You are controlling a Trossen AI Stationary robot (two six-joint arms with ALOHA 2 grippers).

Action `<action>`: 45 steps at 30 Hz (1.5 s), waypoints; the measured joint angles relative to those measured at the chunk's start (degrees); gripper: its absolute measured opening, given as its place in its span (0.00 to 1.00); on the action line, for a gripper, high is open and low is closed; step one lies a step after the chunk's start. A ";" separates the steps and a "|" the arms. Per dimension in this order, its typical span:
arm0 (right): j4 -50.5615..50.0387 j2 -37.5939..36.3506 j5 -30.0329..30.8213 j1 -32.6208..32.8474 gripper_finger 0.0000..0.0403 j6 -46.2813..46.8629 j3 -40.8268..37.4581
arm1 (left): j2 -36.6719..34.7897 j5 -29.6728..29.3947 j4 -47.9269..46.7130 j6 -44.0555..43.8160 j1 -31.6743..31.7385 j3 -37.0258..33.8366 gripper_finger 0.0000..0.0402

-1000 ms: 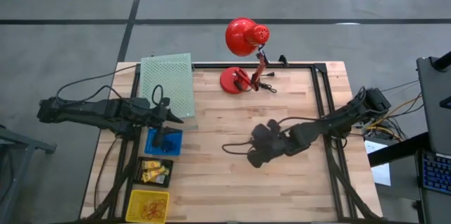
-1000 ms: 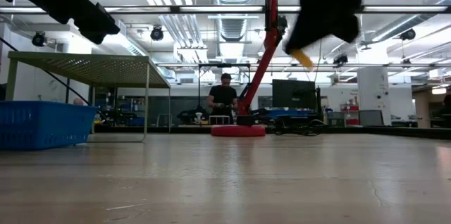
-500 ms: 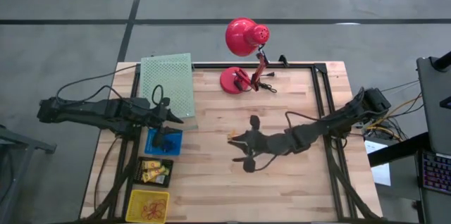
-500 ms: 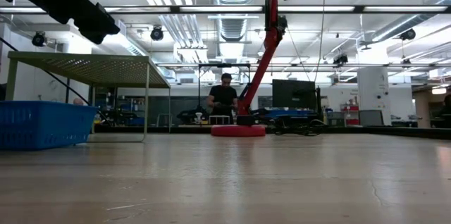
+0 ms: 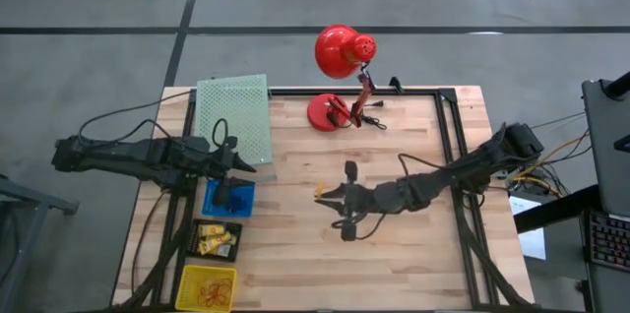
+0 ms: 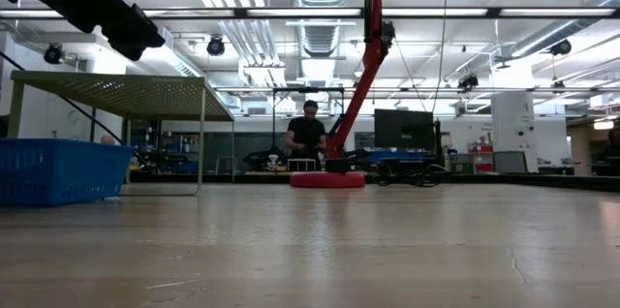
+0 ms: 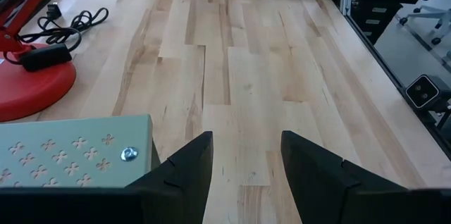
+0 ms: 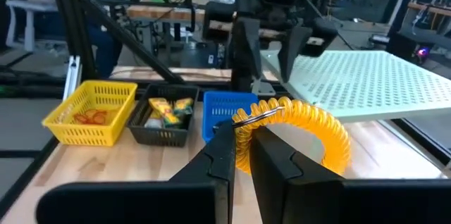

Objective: Pick & Place Office Desk Supplies
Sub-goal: Put the yellow spring rubber band into the blue bin

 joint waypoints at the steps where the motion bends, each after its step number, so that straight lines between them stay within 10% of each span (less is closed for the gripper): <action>1: 0.64 0.64 -0.10 0.04 0.06 -0.33 -0.02 | 0.00 0.00 -0.01 -0.01 -0.01 0.00 0.43; 15: 40.56 25.61 -3.39 -1.00 0.06 -14.20 1.98 | 0.00 0.00 -0.88 -0.02 -0.01 -0.02 0.43; 31: 38.32 45.24 -4.90 -3.56 0.06 -13.18 23.66 | 0.00 -0.01 -0.94 -0.01 0.00 -0.02 0.43; 45: 25.50 47.56 -7.54 -5.11 0.06 -11.91 33.21 | 0.00 0.00 -1.20 0.00 0.00 -0.02 0.43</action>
